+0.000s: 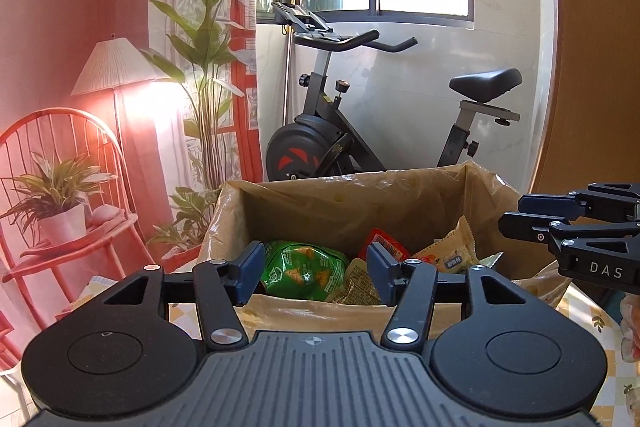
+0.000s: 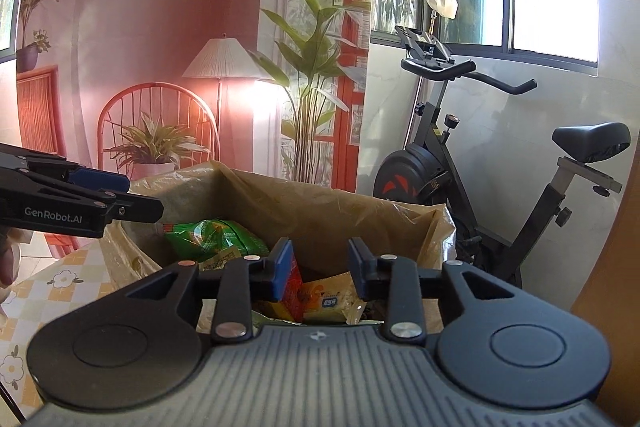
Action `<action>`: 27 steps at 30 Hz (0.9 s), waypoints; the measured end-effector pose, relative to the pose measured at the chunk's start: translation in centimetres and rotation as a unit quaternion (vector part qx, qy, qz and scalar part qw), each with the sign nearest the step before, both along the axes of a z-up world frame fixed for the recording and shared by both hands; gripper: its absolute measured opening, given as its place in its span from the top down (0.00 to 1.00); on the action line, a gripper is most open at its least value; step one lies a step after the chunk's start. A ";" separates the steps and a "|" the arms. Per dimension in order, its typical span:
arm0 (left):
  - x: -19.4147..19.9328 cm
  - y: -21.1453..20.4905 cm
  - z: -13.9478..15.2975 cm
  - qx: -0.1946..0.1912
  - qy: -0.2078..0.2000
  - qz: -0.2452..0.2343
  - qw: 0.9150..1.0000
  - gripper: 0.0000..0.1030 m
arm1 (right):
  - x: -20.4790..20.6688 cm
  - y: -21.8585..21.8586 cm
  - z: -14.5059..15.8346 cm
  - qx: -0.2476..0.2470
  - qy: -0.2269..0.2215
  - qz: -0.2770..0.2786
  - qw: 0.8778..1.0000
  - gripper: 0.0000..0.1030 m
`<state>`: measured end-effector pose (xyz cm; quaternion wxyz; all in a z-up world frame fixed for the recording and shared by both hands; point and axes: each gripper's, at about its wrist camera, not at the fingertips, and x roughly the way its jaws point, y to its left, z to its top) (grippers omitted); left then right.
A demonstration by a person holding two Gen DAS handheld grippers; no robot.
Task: Organize snacks
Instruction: 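Move both tools back down to the last green packet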
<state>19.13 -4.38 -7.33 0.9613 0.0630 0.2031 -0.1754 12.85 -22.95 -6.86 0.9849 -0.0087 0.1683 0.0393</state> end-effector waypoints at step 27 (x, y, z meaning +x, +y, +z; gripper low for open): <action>-7.6 0.9 -5.2 -0.009 0.042 -0.036 0.998 0.43 | -7.5 2.4 -3.9 0.006 0.020 0.044 0.999 0.63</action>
